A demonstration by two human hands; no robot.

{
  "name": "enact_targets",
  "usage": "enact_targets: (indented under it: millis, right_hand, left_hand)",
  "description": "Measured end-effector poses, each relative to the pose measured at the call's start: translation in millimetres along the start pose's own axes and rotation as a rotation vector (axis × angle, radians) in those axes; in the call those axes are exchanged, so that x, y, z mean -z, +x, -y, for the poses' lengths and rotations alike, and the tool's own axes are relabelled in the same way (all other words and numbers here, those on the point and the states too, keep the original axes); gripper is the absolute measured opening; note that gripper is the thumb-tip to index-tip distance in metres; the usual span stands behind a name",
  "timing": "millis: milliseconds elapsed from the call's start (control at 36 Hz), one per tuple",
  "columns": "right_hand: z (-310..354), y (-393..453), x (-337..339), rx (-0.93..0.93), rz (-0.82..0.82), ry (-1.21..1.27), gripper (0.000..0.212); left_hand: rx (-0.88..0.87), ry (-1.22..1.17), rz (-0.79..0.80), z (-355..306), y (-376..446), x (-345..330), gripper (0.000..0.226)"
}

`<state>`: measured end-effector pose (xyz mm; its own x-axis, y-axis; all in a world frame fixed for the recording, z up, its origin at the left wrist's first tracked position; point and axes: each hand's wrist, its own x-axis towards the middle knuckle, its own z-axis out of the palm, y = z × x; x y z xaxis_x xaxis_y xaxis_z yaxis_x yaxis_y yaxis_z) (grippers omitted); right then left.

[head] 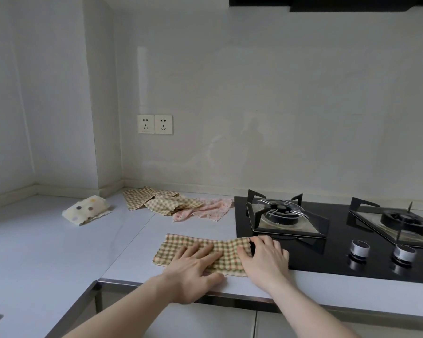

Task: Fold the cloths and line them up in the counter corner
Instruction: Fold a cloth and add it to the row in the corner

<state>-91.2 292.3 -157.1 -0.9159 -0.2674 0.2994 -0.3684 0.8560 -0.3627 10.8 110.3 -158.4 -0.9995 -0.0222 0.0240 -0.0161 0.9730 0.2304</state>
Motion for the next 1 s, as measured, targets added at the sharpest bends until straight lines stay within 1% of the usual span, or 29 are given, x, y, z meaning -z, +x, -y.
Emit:
enact_targets:
  millis: [111, 167, 250, 306, 389, 444, 500, 556, 611, 667, 806, 889, 1000]
  right_hand:
    - [-5, 1, 1, -0.03, 0.002, 0.085, 0.046]
    - [-6, 0, 1, -0.039, -0.005, 0.121, 0.035]
    - [-6, -2, 4, -0.045, -0.044, 0.21, 0.013]
    - [-9, -3, 5, -0.044, -0.068, 0.29, 0.007]
    - [-13, -5, 4, -0.052, -0.109, 0.406, 0.012]
    - [-14, -4, 5, -0.072, -0.145, 0.485, 0.015]
    - [-16, -3, 6, -0.096, -0.192, 0.579, 0.016]
    - [-18, -1, 8, -0.114, -0.248, 0.651, 0.015]
    - [-18, -1, 10, -0.14, -0.292, 0.701, 0.016]
    - [-20, -2, 9, -0.165, -0.309, 0.732, 0.019]
    - [-16, 4, 17, -0.152, -0.191, 0.697, 0.029]
    - [-6, 12, 31, -0.175, -0.172, 0.752, 0.03]
    - [19, 19, 44, -0.124, -0.105, 0.766, 0.035]
  left_hand:
    - [-0.026, -0.079, 0.009, 3, 4, 10, 0.065]
    - [0.001, -0.113, -0.064, 9, 7, 16, 0.068]
    - [0.092, -0.129, -0.212, 21, 10, 23, 0.072]
    - [0.167, -0.157, -0.274, 32, 8, 27, 0.074]
    - [0.298, -0.199, -0.325, 57, 3, 27, 0.086]
    - [0.377, -0.193, -0.317, 70, 1, 24, 0.088]
    - [0.404, -0.173, -0.297, 75, 3, 18, 0.076]
    - [0.375, -0.129, -0.288, 75, 6, 15, 0.062]
    - [0.354, -0.102, -0.274, 75, 6, 15, 0.056]
    - [0.344, -0.105, -0.266, 75, 6, 17, 0.055]
    - [0.331, -0.127, -0.266, 77, 3, 20, 0.055]
    - [0.318, -0.144, -0.264, 76, 4, 20, 0.056]
    - [0.304, -0.16, -0.269, 75, 2, 20, 0.052]
